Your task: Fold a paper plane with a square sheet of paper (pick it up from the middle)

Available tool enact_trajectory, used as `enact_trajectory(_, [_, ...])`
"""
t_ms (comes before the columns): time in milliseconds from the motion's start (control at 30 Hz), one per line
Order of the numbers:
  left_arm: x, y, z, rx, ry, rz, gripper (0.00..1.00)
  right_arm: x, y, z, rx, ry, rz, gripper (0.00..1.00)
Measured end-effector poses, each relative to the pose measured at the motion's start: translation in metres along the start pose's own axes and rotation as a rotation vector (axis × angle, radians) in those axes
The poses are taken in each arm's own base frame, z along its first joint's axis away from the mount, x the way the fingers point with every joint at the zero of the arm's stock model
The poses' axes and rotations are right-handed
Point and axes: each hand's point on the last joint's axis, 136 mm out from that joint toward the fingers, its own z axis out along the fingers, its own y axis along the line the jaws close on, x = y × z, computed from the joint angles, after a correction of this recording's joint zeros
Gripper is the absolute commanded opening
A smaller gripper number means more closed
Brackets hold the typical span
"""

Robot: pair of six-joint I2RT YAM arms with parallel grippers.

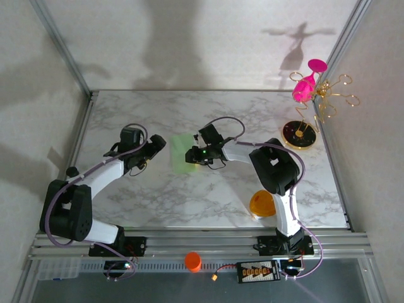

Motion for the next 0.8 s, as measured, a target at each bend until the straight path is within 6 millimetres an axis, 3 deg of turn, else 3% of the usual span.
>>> enact_trajectory(267, [0.049,-0.008,0.018,0.054,0.159,0.006,0.95,0.002,-0.033,-0.033,0.011,0.003,0.000,0.34])
enact_trajectory(467, [0.092,-0.022,0.032,0.077,0.268,0.011,0.89,-0.010,-0.017,-0.048,-0.029,-0.059,0.015,0.34])
enact_trajectory(600, [0.102,-0.029,0.034,0.091,0.285,-0.012,0.84,-0.024,-0.016,-0.053,-0.019,-0.119,0.041,0.33])
enact_trajectory(800, [0.107,-0.035,0.041,0.104,0.294,-0.055,0.73,-0.024,-0.034,-0.040,0.010,-0.105,0.095,0.33])
